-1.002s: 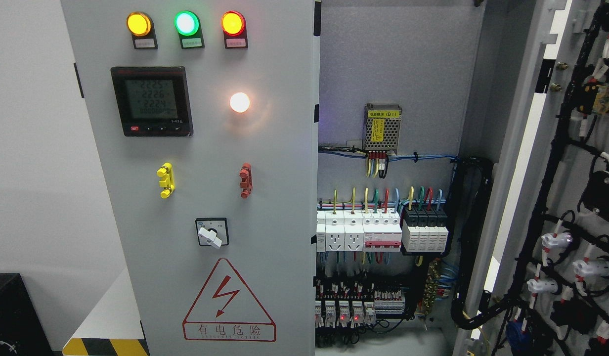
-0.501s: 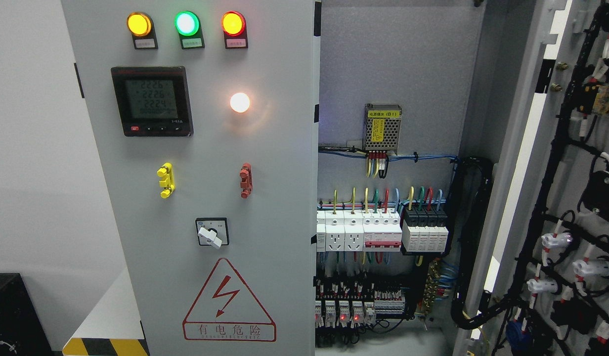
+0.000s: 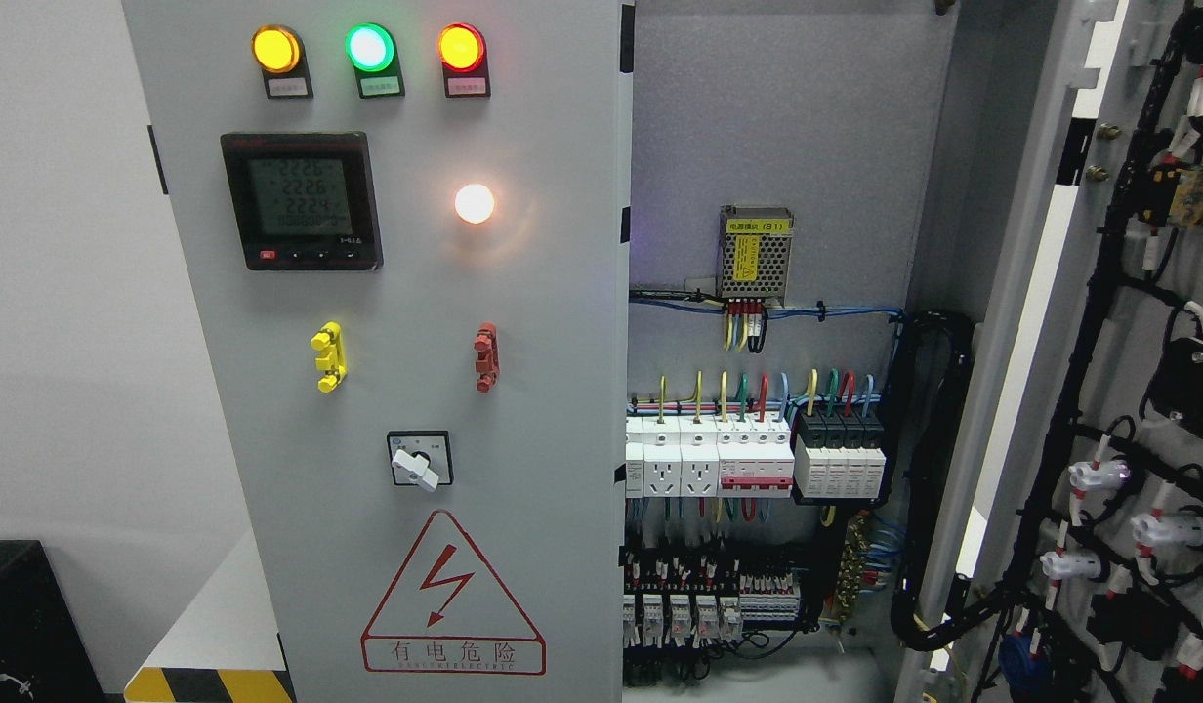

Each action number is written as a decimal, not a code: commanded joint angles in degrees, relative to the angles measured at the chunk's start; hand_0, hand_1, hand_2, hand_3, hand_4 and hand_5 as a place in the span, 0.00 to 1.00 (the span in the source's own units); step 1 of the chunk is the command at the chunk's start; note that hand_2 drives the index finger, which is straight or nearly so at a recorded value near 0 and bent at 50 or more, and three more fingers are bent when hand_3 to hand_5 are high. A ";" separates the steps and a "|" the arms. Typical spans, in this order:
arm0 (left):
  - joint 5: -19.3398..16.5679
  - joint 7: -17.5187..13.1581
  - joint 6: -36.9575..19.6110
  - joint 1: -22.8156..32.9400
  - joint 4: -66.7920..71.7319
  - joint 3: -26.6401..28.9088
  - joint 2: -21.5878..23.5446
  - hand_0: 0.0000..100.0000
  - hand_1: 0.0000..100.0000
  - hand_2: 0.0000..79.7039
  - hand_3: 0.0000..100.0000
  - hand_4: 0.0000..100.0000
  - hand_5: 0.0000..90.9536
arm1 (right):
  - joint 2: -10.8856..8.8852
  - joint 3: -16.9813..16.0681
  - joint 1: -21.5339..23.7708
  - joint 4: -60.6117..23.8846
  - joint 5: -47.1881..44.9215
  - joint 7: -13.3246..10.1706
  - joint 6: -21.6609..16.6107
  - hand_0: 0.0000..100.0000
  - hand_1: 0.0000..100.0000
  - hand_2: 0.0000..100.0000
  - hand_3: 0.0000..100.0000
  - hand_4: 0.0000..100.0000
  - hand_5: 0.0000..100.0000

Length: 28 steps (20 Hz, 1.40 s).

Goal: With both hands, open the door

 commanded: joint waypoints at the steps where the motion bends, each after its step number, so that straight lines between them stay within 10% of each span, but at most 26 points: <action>1: -0.07 0.67 -0.05 0.03 0.35 2.28 -0.08 0.00 0.00 0.00 0.00 0.00 0.00 | -6.04 6.06 9.42 -33.62 0.00 -0.18 -4.12 0.00 0.00 0.00 0.00 0.00 0.00; 12: -0.60 1.82 -0.23 -0.06 0.27 2.19 -0.34 0.00 0.00 0.00 0.00 0.00 0.00 | -13.60 12.74 14.01 -54.11 -0.09 -0.18 -6.85 0.00 0.00 0.00 0.00 0.00 0.00; 28: -0.60 1.38 -0.41 0.02 0.27 2.28 -0.17 0.00 0.00 0.00 0.00 0.00 0.00 | -14.13 14.95 8.83 -71.43 -0.18 -0.36 -10.97 0.00 0.00 0.00 0.00 0.00 0.00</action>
